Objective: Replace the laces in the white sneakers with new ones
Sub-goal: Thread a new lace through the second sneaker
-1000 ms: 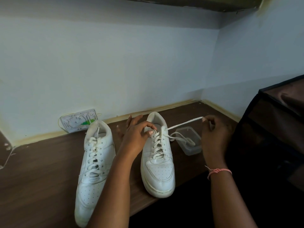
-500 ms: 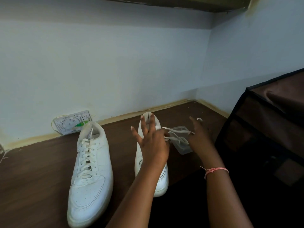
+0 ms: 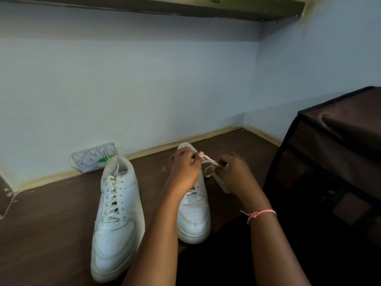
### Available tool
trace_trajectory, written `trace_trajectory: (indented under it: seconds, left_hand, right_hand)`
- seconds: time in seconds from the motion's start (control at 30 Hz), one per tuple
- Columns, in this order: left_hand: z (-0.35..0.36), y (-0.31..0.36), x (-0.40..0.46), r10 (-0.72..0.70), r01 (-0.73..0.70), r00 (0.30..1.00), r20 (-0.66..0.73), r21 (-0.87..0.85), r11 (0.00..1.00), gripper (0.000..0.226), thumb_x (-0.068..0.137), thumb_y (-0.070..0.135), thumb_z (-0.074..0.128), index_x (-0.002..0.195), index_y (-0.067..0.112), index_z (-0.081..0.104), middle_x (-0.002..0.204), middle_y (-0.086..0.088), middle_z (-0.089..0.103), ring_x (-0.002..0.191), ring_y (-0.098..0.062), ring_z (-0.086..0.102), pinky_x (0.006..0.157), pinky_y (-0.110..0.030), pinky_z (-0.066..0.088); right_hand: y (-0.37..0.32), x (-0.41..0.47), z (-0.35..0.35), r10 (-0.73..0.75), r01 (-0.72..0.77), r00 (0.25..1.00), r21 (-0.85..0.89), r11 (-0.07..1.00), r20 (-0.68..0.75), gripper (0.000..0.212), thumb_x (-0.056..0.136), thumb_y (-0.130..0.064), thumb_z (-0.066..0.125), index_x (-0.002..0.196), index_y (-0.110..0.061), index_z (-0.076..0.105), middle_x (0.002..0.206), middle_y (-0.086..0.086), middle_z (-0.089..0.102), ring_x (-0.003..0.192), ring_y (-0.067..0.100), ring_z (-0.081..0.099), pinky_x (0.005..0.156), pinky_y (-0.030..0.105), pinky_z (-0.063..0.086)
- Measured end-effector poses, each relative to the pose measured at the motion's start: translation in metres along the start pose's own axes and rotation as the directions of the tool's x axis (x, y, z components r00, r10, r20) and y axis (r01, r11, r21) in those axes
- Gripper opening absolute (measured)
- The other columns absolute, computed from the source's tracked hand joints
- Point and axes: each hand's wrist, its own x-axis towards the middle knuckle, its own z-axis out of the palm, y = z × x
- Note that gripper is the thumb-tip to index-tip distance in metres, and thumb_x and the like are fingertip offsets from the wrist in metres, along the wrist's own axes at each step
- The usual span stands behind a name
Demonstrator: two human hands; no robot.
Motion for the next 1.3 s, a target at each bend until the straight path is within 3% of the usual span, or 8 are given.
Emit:
trace_trajectory:
  seconds: [0.13,0.23,0.47,0.6,0.87,1.07,1.23,1.3]
  left_hand:
    - [-0.009,-0.011,-0.001,-0.088,0.076,0.992,-0.095,-0.125,0.989,0.027,0.098,0.047,0.044,0.090,0.033,0.066,0.130,0.007,0.050,0.124,-0.014,0.043,0.106,-0.044,0.026]
    - [-0.010,-0.018,-0.004,-0.086,0.064,0.989,-0.121,-0.180,0.982,0.024,0.087,0.058,0.046,0.082,0.045,0.065,0.118,0.008,0.056,0.113,-0.012,0.050,0.107,-0.049,0.032]
    - [-0.026,0.009,-0.014,0.285,-0.293,0.956,-0.070,-0.147,0.945,0.046,0.098,0.015,0.050,0.126,0.050,0.056,0.151,0.016,0.037,0.132,0.011,0.034,0.114,-0.031,0.033]
    - [-0.038,0.012,-0.022,0.221,-0.215,0.975,0.028,-0.144,0.966,0.031,0.100,0.028,0.047,0.127,0.038,0.058,0.141,0.019,0.048,0.136,-0.008,0.038,0.114,-0.046,0.033]
    - [-0.052,0.004,-0.038,0.176,-0.145,0.981,0.081,-0.300,0.943,0.021,0.093,0.050,0.055,0.098,0.035,0.069,0.118,0.021,0.062,0.110,0.007,0.054,0.095,-0.028,0.044]
    - [-0.059,-0.003,-0.042,0.090,-0.068,0.995,0.036,-0.403,0.913,0.032,0.099,0.047,0.045,0.087,0.030,0.069,0.099,-0.009,0.070,0.088,-0.016,0.063,0.078,-0.030,0.046]
    - [-0.059,-0.006,-0.033,0.096,-0.128,0.990,-0.102,-0.371,0.920,0.036,0.099,0.045,0.048,0.067,0.030,0.057,0.056,0.006,0.056,0.054,-0.004,0.052,0.060,-0.022,0.041]
    - [-0.058,-0.004,-0.027,0.178,-0.211,0.974,-0.138,-0.283,0.936,0.036,0.097,0.046,0.051,0.066,0.029,0.053,0.052,0.008,0.052,0.049,-0.002,0.048,0.055,-0.017,0.039]
  right_hand:
    - [0.019,0.003,-0.016,0.251,-0.206,0.945,0.214,0.955,-0.210,0.012,0.092,-0.009,0.061,0.086,-0.019,0.067,0.091,0.007,0.066,0.082,0.022,0.061,0.062,0.024,0.040]
    - [0.021,-0.003,-0.033,0.288,-0.120,0.883,0.416,0.902,-0.370,0.016,0.093,-0.005,0.059,0.099,-0.015,0.070,0.095,0.003,0.069,0.087,0.019,0.065,0.061,0.016,0.044]
    - [-0.042,-0.024,-0.040,-0.125,0.106,0.992,0.751,0.652,-0.031,0.019,0.089,0.012,0.054,0.095,0.003,0.069,0.085,0.005,0.074,0.074,0.010,0.070,0.062,0.018,0.052]
    - [-0.049,-0.025,-0.039,-0.202,0.165,0.979,0.722,0.672,-0.036,0.015,0.089,0.007,0.059,0.096,-0.001,0.070,0.085,0.004,0.075,0.074,0.010,0.069,0.062,0.017,0.050]
    - [-0.052,-0.033,-0.048,-0.138,0.128,0.990,0.685,0.717,-0.041,0.017,0.089,0.008,0.059,0.098,0.001,0.071,0.087,0.007,0.074,0.071,0.005,0.067,0.063,0.016,0.050]
    - [-0.062,-0.032,-0.041,-0.033,0.103,0.993,0.694,0.712,-0.113,0.016,0.088,0.005,0.062,0.093,-0.004,0.074,0.084,0.002,0.075,0.073,0.004,0.068,0.064,0.014,0.050]
    - [-0.067,-0.016,-0.031,-0.175,0.214,0.952,0.135,0.967,-0.253,0.033,0.092,-0.014,0.041,0.105,-0.026,0.069,0.100,-0.009,0.070,0.093,0.007,0.062,0.082,0.034,0.053]
    - [-0.071,-0.017,-0.022,-0.217,0.259,0.940,0.139,0.956,-0.262,0.038,0.088,-0.027,0.037,0.115,-0.034,0.064,0.104,-0.013,0.067,0.102,0.015,0.058,0.090,0.049,0.048]
